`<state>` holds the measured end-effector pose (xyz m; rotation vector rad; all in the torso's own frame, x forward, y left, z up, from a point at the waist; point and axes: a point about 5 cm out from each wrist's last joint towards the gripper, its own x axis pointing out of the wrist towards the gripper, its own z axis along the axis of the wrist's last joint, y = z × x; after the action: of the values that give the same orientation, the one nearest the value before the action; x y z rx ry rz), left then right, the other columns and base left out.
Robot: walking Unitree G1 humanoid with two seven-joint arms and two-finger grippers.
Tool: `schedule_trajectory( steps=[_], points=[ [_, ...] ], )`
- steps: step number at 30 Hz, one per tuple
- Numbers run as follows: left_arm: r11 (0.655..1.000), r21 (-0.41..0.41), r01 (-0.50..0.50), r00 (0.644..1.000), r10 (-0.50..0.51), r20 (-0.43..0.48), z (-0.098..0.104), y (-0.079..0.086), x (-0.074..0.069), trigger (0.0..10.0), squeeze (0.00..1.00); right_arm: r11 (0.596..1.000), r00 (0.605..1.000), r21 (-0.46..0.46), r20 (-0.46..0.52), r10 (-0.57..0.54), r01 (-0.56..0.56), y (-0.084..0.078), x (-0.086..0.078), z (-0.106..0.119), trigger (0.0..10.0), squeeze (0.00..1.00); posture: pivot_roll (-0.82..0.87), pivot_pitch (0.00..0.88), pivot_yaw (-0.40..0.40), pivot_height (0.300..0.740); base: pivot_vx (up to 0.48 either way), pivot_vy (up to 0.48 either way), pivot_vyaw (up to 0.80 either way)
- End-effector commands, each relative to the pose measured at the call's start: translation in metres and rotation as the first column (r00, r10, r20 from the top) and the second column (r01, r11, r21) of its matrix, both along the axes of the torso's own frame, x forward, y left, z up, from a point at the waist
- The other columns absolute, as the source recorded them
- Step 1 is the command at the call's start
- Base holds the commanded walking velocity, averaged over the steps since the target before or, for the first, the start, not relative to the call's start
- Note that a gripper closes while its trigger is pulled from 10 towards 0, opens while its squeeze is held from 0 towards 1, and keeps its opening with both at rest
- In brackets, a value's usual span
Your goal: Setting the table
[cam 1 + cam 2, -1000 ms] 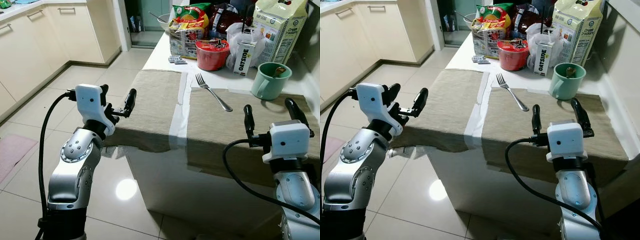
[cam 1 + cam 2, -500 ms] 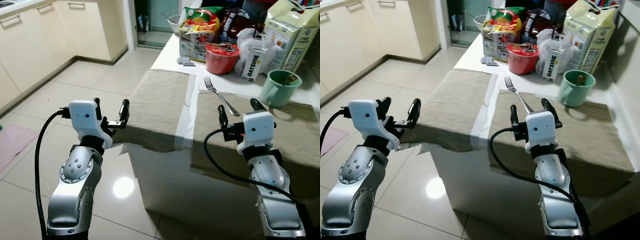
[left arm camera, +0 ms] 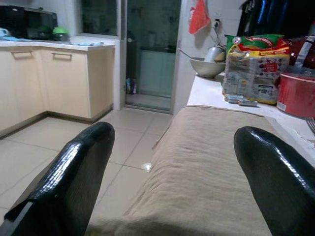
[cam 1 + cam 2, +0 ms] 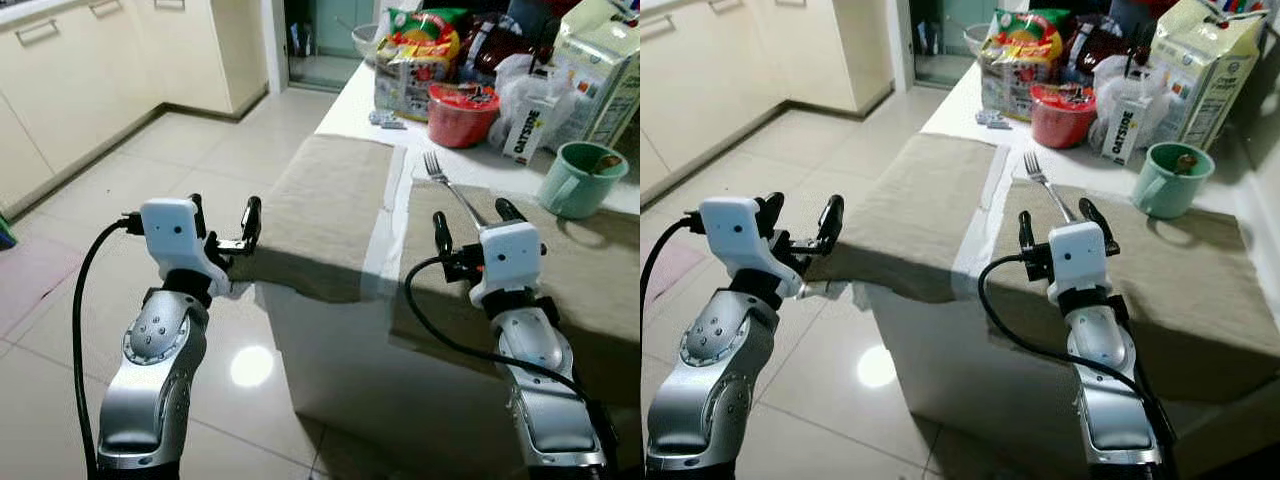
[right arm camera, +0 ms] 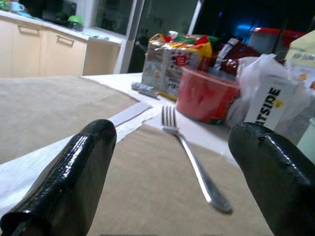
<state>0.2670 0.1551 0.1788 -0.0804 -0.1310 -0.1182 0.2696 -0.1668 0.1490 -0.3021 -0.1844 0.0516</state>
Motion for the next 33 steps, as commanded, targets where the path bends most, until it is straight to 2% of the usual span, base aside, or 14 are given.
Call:
schedule_trajectory(
  steps=[1, 11, 30, 33],
  points=[
    [1.0, 0.008, -0.004, 1.0, 0.004, 0.008, 0.002, 0.0001, 0.0005, 10.0, 0.0, 1.0, 1.0, 0.006, 0.012, 0.005, -0.005, 0.0007, 0.0015, 0.0018, 10.0, 0.0, -0.16, 0.0, 0.041, 0.74, 0.0, 0.0, 0.0],
    [1.0, 0.008, -0.002, 1.0, 0.001, 0.012, 0.0022, -0.0009, 0.0019, 10.0, 0.0, 1.0, 1.0, -0.008, 0.009, 0.0, 0.0, 0.0, 0.0028, 0.0021, 10.0, 0.0, -0.16, 0.0, 0.038, 0.74, 0.0, 0.0, 0.0],
    [1.0, 0.017, 0.015, 1.0, -0.015, 0.009, 0.002, -0.0038, 0.0042, 10.0, 0.0, 1.0, 1.0, -0.02, 0.011, 0.013, -0.013, 0.003, 0.0044, 0.0022, 10.0, 0.0, -0.16, 0.0, 0.036, 0.74, 0.0, 0.0, -0.61],
    [1.0, 0.019, 0.012, 1.0, -0.012, 0.008, 0.0025, -0.0039, 0.0063, 10.0, 0.0, 1.0, 1.0, -0.017, 0.017, 0.013, -0.013, 0.0044, 0.0064, 0.0036, 10.0, 0.0, -0.16, 0.0, 0.038, 0.732, 0.0, 0.0, -0.16]
  ],
)
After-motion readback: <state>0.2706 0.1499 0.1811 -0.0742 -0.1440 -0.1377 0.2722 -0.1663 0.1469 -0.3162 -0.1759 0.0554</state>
